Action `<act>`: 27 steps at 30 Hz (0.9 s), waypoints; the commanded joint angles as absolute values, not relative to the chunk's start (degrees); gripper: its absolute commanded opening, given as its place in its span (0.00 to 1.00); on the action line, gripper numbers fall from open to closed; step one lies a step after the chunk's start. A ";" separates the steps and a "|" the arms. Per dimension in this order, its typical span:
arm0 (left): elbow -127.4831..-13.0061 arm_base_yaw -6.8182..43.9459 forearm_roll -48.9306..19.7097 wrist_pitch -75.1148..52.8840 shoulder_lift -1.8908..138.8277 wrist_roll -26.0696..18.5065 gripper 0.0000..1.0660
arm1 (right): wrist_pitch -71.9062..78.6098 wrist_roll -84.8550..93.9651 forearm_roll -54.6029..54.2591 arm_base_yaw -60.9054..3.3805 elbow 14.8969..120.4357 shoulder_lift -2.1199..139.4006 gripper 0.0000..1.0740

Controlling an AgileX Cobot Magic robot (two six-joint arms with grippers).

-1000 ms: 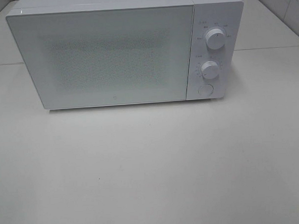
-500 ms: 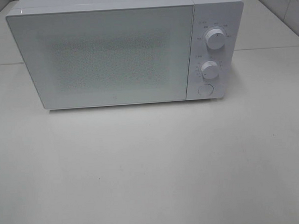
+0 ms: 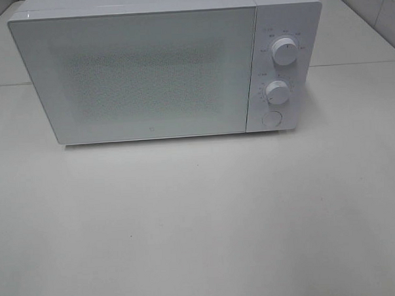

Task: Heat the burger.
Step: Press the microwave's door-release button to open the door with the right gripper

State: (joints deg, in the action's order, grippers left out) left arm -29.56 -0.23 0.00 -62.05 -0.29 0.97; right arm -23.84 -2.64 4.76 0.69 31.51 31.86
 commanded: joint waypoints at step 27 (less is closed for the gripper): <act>-29.51 -0.34 0.00 -61.19 -0.92 1.20 0.92 | 15.93 -34.84 9.91 1.03 18.56 51.11 0.09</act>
